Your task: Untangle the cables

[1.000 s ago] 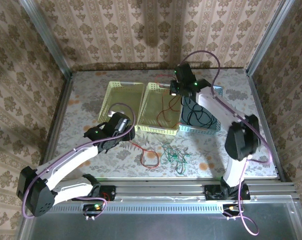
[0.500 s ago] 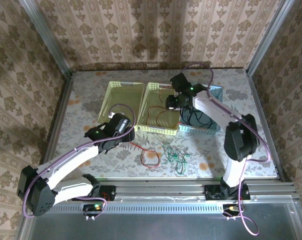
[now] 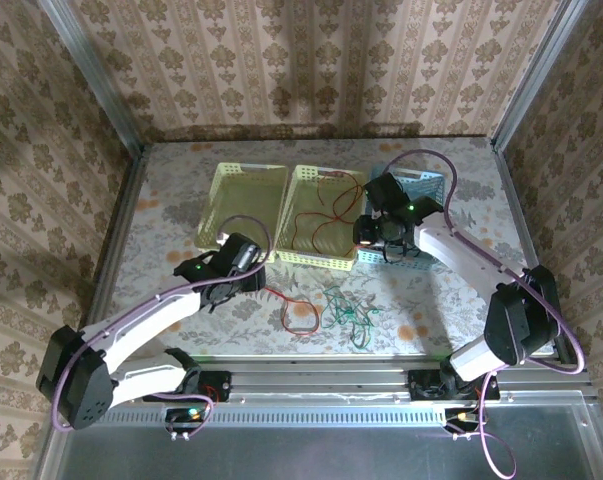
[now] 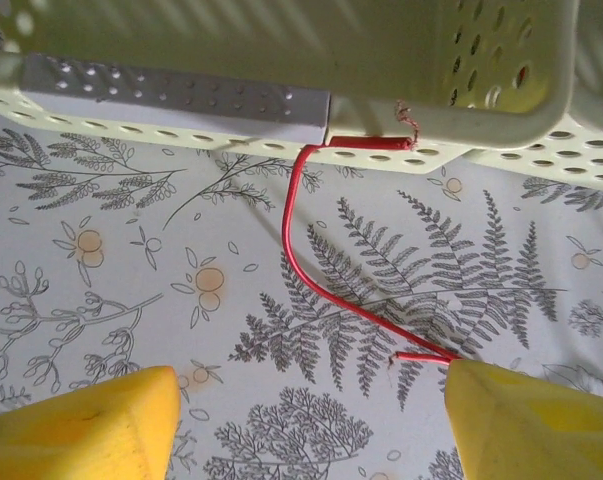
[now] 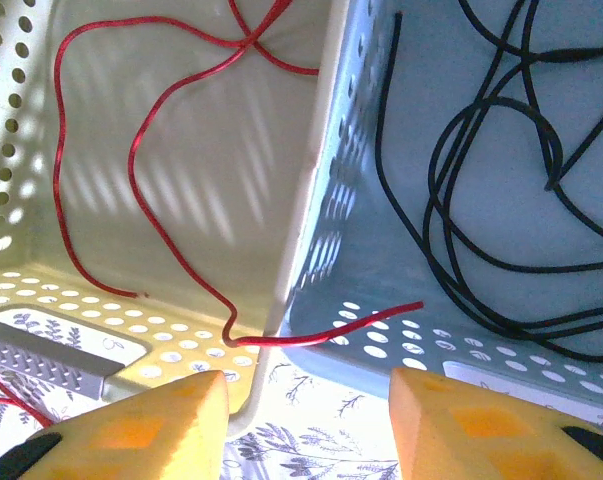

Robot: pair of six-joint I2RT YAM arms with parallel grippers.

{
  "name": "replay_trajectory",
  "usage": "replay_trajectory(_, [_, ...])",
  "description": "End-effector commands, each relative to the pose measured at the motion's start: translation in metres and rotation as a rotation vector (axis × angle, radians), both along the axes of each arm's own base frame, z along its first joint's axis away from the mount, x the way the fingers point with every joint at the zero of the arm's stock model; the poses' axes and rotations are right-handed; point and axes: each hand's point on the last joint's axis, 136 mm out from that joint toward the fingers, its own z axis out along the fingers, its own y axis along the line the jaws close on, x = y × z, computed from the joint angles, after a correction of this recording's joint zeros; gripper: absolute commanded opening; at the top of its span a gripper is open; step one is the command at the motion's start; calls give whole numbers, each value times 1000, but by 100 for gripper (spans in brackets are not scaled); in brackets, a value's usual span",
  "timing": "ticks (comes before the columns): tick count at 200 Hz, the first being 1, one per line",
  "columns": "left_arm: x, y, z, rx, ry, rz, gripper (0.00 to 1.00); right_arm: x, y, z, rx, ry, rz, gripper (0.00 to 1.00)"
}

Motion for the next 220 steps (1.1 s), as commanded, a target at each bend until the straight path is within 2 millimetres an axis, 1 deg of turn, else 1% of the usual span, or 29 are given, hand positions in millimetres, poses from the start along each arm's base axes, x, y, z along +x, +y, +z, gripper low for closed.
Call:
replay_trajectory(1, [3, -11, -18, 6, 37, -60, 69, 2, -2, 14, 17, -53, -29, 47])
replay_trajectory(19, [-1, -16, -33, 37, 90, -70, 69, 2, -2, 17, 22, -63, -29, 47])
replay_trajectory(35, [-4, -26, -44, 64, 104, -94, 70, 2, -3, 18, 21, -70, -31, 47])
replay_trajectory(56, [-5, -39, -53, 124, 109, -148, 70, 3, -1, 20, 28, -74, -29, 47])
replay_trajectory(77, [-1, -46, -59, 173, 107, -178, 70, 3, 0, 19, 32, -71, -26, 47])
replay_trajectory(95, [-1, -46, -68, 204, 137, -182, 59, 2, 0, 19, 34, -69, -24, 47])
replay_trajectory(108, [-4, -44, -74, 222, 156, -181, 54, 0, -1, 18, 38, -67, -27, 47])
replay_trajectory(124, [-6, -45, -79, 223, 164, -185, 44, -3, -1, 15, 44, -62, -30, 47])
replay_trajectory(141, [-6, -46, -80, 233, 173, -189, 25, -6, -2, 11, 46, -56, -36, 47])
replay_trajectory(156, [-7, -50, -79, 238, 175, -208, 13, -7, -3, 9, 50, -51, -42, 47])
replay_trajectory(166, [-9, -55, -76, 234, 175, -229, 7, -7, -3, 8, 55, -51, -45, 47])
replay_trajectory(182, [-13, -59, -71, 235, 179, -250, 0, -8, -3, 8, 58, -53, -51, 47])
replay_trajectory(200, [-17, -61, -63, 243, 174, -259, 0, -8, -4, 9, 61, -59, -54, 47])
replay_trajectory(220, [-19, -66, -41, 254, 136, -265, 0, -7, -4, 11, 63, -65, -53, 47])
